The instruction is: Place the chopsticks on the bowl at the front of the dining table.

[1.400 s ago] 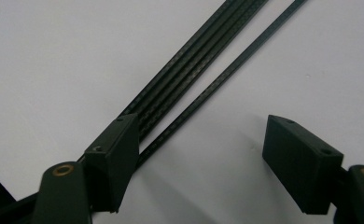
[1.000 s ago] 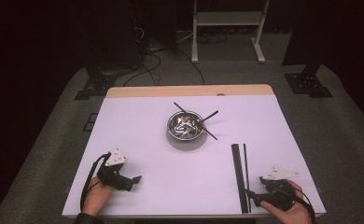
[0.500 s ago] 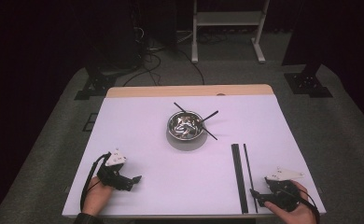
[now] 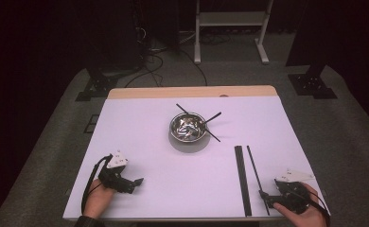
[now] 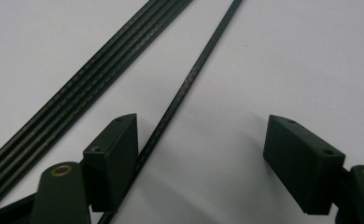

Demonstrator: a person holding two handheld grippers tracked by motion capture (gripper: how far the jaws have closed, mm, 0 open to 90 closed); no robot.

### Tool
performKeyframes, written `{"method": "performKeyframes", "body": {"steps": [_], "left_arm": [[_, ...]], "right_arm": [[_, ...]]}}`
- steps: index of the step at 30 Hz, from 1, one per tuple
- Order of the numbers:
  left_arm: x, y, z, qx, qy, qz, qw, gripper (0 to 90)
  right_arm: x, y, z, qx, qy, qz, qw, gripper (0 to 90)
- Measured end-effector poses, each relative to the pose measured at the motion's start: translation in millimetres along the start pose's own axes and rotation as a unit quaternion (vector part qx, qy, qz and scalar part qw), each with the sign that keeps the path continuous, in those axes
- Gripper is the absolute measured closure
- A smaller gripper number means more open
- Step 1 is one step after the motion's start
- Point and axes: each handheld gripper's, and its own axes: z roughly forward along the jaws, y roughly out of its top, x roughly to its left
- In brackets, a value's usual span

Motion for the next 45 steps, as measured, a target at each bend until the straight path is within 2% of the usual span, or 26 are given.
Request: {"method": "performKeyframes", "body": {"steps": [45], "left_arm": [[0.1,0.0,0.1,0.000,0.000,-0.001,1.0000,0.0]], "right_arm": [[-51.1,-10.5,-10.6,0.002,-0.038,0.040,0.9985,24.9]]}}
